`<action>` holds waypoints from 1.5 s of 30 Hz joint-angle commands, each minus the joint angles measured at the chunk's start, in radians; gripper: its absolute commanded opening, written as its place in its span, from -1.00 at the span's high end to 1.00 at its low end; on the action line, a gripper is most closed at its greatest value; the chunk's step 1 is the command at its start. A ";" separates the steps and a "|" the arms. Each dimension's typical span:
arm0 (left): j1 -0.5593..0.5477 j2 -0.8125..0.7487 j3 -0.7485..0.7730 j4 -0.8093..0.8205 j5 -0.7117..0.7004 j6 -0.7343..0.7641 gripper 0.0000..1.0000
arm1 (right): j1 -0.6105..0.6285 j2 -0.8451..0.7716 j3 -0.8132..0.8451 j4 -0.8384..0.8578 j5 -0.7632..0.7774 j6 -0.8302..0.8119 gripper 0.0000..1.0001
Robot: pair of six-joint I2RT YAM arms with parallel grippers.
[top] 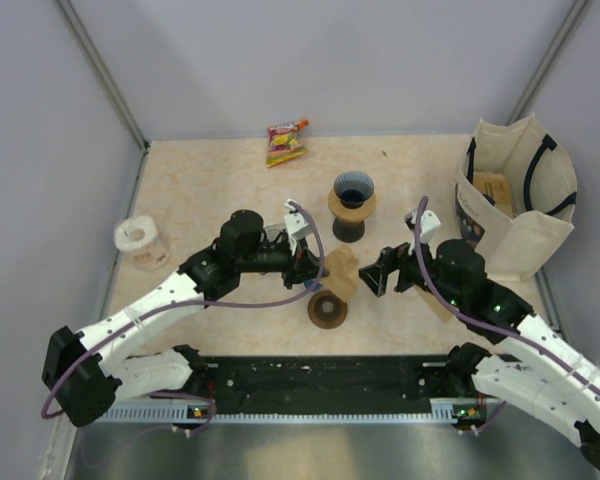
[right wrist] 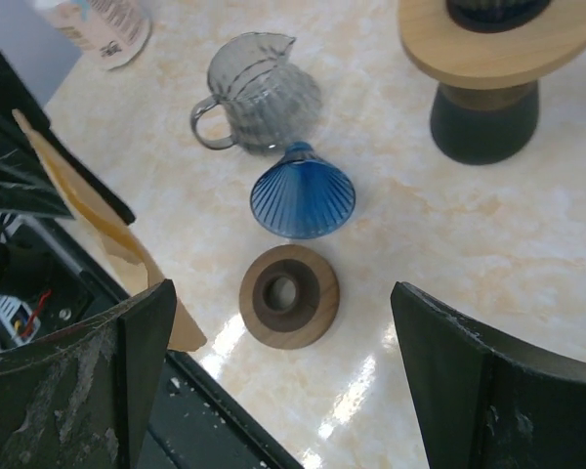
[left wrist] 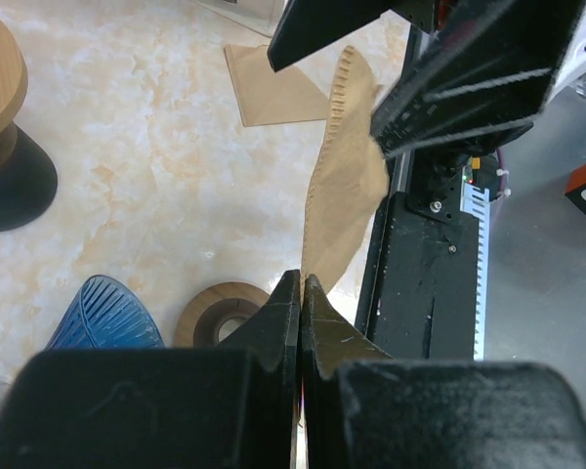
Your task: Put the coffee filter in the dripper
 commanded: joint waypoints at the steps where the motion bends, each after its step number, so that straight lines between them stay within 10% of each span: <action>1: -0.002 -0.048 -0.019 0.035 0.009 0.024 1.00 | 0.010 0.011 0.067 -0.086 0.155 0.017 -0.83; 45: -0.002 -0.018 -0.017 0.047 0.030 0.017 1.00 | 0.010 0.068 0.073 0.042 -0.101 -0.013 -0.83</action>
